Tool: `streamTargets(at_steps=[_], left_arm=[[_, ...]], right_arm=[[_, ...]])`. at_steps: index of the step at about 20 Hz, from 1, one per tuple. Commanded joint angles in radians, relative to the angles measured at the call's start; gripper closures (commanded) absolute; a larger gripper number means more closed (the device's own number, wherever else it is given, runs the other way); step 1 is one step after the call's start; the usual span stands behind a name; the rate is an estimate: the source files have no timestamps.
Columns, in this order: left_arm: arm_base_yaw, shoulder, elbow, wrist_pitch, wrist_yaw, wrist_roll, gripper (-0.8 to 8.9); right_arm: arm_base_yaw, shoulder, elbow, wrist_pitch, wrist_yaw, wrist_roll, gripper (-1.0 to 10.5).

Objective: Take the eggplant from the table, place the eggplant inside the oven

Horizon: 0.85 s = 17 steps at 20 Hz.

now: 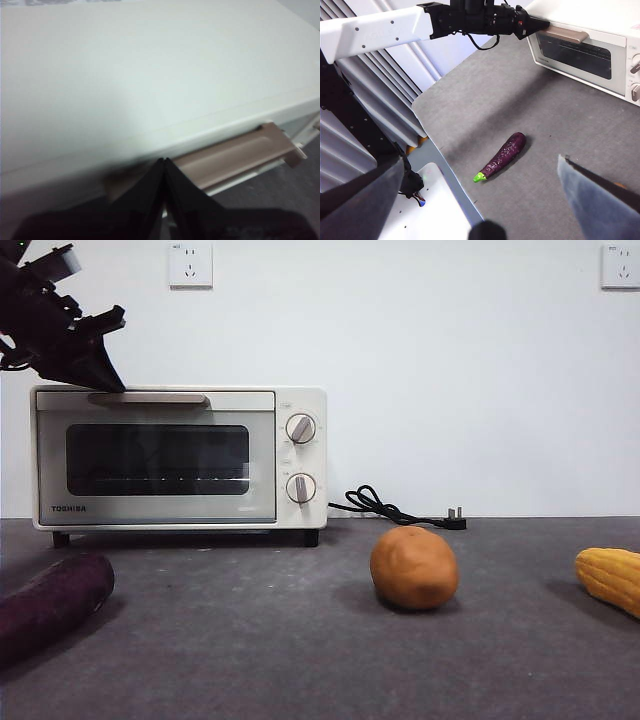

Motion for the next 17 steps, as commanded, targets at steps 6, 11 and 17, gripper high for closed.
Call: streamTargets(at_steps=[6, 11, 17], left_arm=[[-0.057, 0.031, -0.026, -0.196, 0.034, 0.022, 8.20], [-0.086, 0.031, -0.026, -0.282, 0.045, 0.022, 8.19], [-0.112, 0.031, -0.026, -0.416, 0.047, 0.022, 8.20]], right_arm=[[0.002, 0.007, 0.005, 0.011, 0.000, -0.008, 3.8], [0.002, 0.013, 0.005, 0.012, 0.009, -0.013, 3.8], [0.002, 0.013, 0.005, 0.012, 0.021, -0.035, 3.8]])
